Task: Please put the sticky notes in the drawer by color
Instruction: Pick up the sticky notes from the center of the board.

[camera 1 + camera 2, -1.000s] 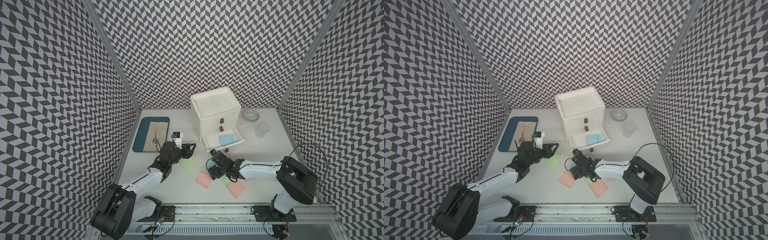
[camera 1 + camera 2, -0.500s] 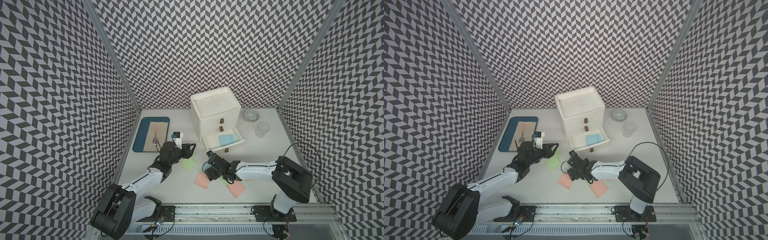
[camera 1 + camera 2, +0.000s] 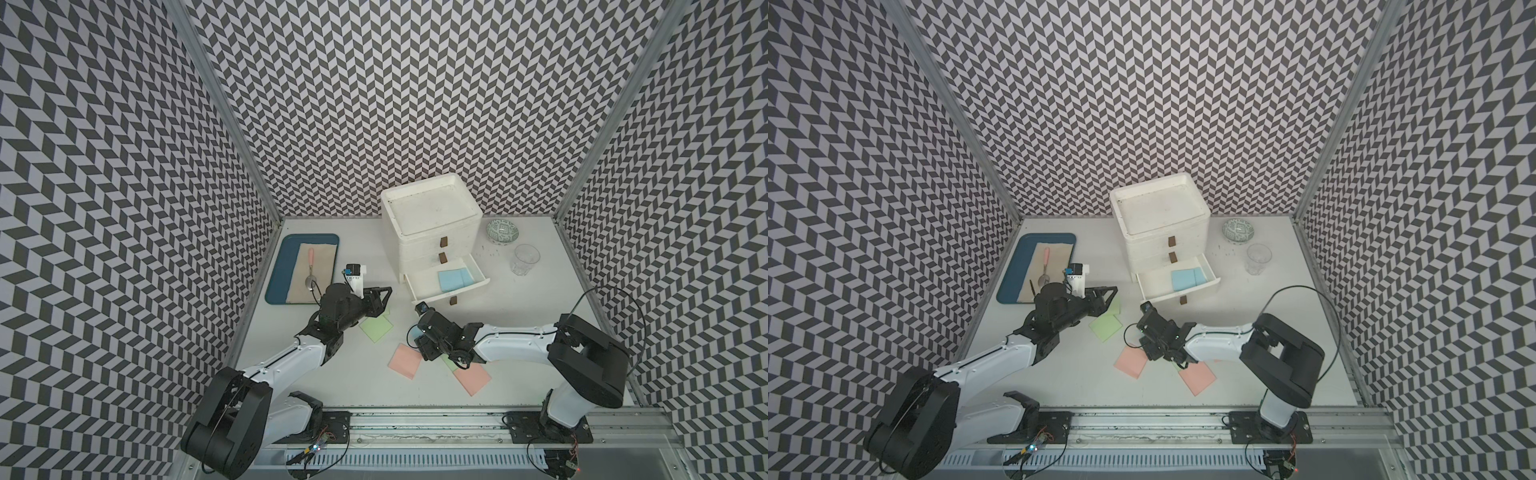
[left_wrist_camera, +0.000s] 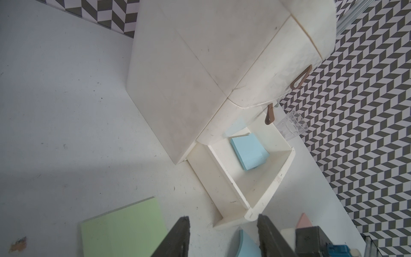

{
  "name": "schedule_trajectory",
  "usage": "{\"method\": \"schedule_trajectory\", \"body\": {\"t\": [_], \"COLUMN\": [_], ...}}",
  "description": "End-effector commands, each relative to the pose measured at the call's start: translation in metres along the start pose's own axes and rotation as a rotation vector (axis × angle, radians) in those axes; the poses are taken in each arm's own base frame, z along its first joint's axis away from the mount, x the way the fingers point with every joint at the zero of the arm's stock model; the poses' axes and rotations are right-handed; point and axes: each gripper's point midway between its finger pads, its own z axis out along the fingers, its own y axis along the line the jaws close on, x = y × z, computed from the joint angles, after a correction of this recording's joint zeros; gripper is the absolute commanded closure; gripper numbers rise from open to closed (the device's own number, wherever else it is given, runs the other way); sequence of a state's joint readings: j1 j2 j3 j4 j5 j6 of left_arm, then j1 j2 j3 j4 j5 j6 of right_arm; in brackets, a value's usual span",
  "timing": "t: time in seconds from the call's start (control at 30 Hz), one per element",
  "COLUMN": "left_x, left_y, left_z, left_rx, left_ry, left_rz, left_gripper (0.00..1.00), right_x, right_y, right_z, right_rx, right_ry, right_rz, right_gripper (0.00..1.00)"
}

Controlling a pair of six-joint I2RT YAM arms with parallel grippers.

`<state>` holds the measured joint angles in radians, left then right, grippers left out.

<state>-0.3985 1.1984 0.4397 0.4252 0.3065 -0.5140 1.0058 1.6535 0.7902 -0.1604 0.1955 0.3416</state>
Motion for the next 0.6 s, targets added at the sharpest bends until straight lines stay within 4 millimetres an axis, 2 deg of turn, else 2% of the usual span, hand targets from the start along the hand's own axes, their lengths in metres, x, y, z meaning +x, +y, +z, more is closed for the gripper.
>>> {"method": "schedule_trajectory", "body": {"t": [0.0, 0.13, 0.33, 0.43, 0.57], "left_x": [-0.008, -0.014, -0.026, -0.033, -0.037], "left_y": [-0.009, -0.023, -0.064, -0.088, -0.112], "left_z": [-0.002, -0.006, -0.014, -0.02, -0.028], "left_rx": [0.035, 0.093, 0.295, 0.418, 0.534], "left_ry": [-0.019, -0.023, -0.011, -0.002, 0.011], "left_rz": [0.013, 0.017, -0.03, -0.102, -0.178], "left_gripper": [0.48, 0.47, 0.47, 0.47, 0.48], "right_x": [-0.013, -0.058, -0.11, -0.124, -0.134], "right_y": [0.007, 0.016, 0.015, 0.009, 0.002], "right_z": [-0.022, -0.062, -0.123, -0.14, -0.146], "right_rx": [-0.053, -0.131, -0.246, -0.256, -0.255], "right_ry": [-0.054, -0.232, -0.483, -0.557, -0.6], "right_rz": [0.012, 0.034, 0.085, 0.092, 0.098], "right_gripper": [0.29, 0.29, 0.29, 0.29, 0.29]}}
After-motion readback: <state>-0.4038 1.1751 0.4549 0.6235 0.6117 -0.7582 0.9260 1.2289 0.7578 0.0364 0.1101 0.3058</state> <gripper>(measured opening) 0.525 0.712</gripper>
